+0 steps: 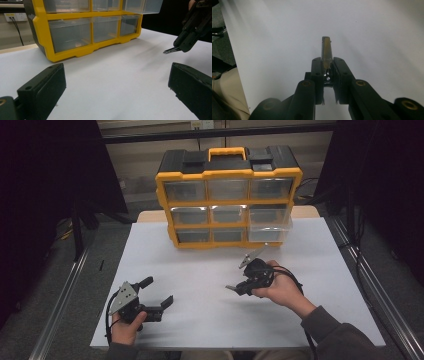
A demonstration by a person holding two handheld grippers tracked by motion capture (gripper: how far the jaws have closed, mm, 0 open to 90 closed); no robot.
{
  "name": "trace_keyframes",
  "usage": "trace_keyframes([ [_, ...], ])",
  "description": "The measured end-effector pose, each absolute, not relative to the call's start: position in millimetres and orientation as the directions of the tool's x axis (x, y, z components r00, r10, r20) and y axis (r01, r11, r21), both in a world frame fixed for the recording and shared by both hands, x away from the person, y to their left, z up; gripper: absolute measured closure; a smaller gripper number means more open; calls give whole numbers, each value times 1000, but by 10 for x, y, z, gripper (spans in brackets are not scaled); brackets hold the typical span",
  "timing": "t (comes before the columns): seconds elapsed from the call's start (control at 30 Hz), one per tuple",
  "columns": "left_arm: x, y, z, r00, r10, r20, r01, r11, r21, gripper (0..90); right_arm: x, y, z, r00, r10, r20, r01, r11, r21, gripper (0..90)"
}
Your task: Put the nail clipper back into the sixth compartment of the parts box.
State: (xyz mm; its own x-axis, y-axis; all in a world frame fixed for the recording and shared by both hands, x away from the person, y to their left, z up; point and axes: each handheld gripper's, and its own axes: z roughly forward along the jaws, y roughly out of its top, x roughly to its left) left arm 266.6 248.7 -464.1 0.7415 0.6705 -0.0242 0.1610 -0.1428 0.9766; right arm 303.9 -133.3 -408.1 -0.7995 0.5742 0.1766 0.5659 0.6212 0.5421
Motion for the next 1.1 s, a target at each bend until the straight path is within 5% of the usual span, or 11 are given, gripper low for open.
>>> trace_keyframes([
  [1.1,2665,2482,-4642,741,671,-33,166,-136,977,14,3168,-1677,-3669,-785,593,178,588,625,513,804],
])
